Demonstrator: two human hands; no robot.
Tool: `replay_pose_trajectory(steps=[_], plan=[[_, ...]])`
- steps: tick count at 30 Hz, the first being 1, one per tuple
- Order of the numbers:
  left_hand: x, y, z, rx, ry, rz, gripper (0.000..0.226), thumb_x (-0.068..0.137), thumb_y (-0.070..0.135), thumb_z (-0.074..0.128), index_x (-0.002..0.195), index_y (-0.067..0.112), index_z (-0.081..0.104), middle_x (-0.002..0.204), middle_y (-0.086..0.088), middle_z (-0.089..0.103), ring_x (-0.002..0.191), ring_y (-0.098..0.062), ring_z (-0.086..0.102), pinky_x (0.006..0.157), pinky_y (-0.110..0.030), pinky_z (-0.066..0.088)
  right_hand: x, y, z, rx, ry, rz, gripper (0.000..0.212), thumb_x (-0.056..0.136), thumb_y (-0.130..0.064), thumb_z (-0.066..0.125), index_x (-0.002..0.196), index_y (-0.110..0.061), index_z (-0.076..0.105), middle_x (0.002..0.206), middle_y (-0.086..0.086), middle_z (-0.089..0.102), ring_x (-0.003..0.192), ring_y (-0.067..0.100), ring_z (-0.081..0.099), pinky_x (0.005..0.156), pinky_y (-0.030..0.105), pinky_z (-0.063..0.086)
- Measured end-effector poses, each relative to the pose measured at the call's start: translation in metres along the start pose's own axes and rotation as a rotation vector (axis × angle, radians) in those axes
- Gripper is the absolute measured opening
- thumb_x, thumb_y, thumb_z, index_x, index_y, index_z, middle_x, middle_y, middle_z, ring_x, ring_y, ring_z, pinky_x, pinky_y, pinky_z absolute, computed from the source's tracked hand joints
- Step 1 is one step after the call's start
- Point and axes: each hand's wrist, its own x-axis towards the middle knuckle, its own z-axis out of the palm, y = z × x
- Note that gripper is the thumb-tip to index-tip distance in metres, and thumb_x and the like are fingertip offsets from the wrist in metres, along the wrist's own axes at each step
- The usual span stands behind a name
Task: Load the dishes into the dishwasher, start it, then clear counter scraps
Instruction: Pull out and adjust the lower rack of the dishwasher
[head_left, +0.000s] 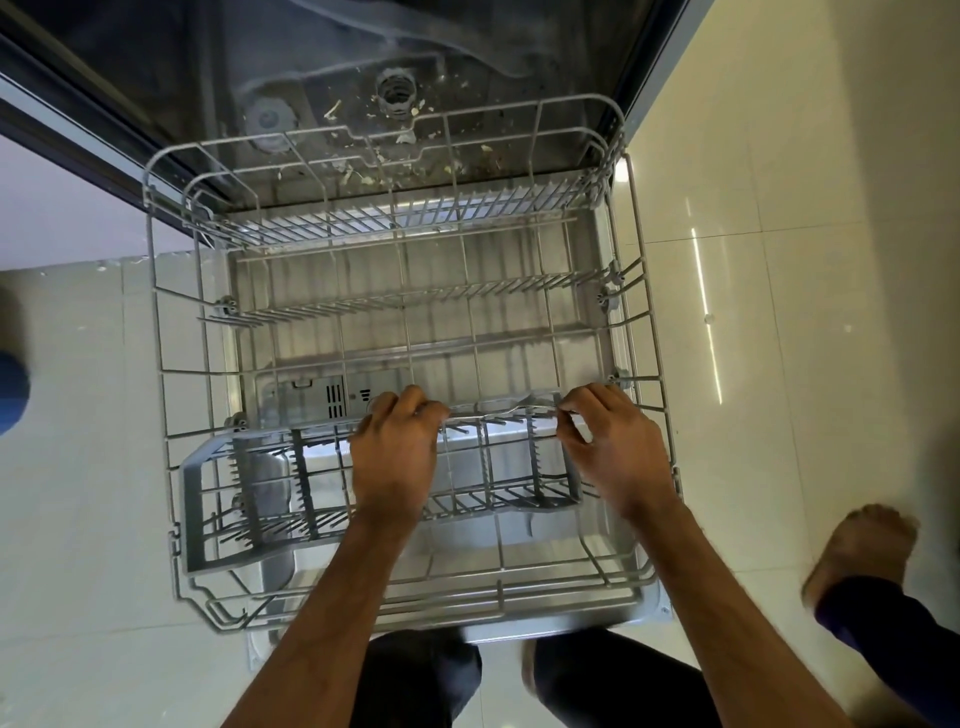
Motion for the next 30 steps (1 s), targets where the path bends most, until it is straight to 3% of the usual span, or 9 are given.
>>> replay_pose_trajectory(steps=[10, 15, 19, 26, 30], plan=[[0.001, 0.003, 0.0, -0.015, 0.023, -0.017, 0.019, 0.071, 0.002, 0.084, 0.085, 0.012, 0.077, 0.083, -0.002, 0.067, 0.077, -0.026, 0.063, 0.059, -0.037, 0.056, -0.004, 0.007, 0.004, 0.044, 0.008, -0.027, 0.013, 0.078, -0.01, 0.076, 0.084, -0.012, 0.065, 0.084, -0.001, 0.065, 0.078, 0.017, 0.058, 0.051, 0.023, 0.044], [0.001, 0.005, -0.001, -0.052, 0.043, -0.016, 0.016, 0.076, 0.009, 0.082, 0.091, 0.014, 0.077, 0.09, -0.002, 0.07, 0.081, -0.026, 0.065, 0.065, -0.035, 0.055, 0.001, 0.011, 0.004, 0.023, -0.084, -0.009, 0.007, 0.085, -0.016, 0.072, 0.09, -0.016, 0.069, 0.09, -0.003, 0.067, 0.088, 0.017, 0.057, 0.054, 0.03, 0.052], [0.001, 0.005, 0.0, -0.046, 0.043, 0.006, 0.015, 0.073, 0.01, 0.085, 0.085, 0.014, 0.077, 0.092, 0.0, 0.07, 0.081, -0.024, 0.065, 0.065, -0.033, 0.053, 0.005, 0.013, 0.005, 0.002, -0.117, -0.037, 0.011, 0.094, -0.023, 0.065, 0.101, -0.018, 0.072, 0.096, -0.002, 0.067, 0.09, 0.018, 0.058, 0.06, 0.026, 0.048], [0.001, 0.007, -0.001, -0.033, 0.031, -0.014, 0.013, 0.076, 0.011, 0.083, 0.087, 0.014, 0.076, 0.096, -0.001, 0.07, 0.084, -0.024, 0.066, 0.067, -0.034, 0.054, 0.006, 0.01, 0.005, 0.041, -0.111, -0.006, 0.016, 0.093, -0.027, 0.066, 0.106, -0.019, 0.069, 0.101, -0.003, 0.066, 0.091, 0.016, 0.059, 0.061, 0.026, 0.05], [0.001, 0.008, -0.002, -0.043, 0.033, -0.017, 0.013, 0.076, 0.01, 0.083, 0.087, 0.013, 0.076, 0.096, -0.002, 0.07, 0.084, -0.024, 0.067, 0.069, -0.035, 0.055, 0.005, 0.011, 0.003, 0.064, -0.095, -0.027, 0.01, 0.093, -0.023, 0.065, 0.099, -0.017, 0.07, 0.095, -0.001, 0.067, 0.087, 0.016, 0.059, 0.06, 0.027, 0.05]])
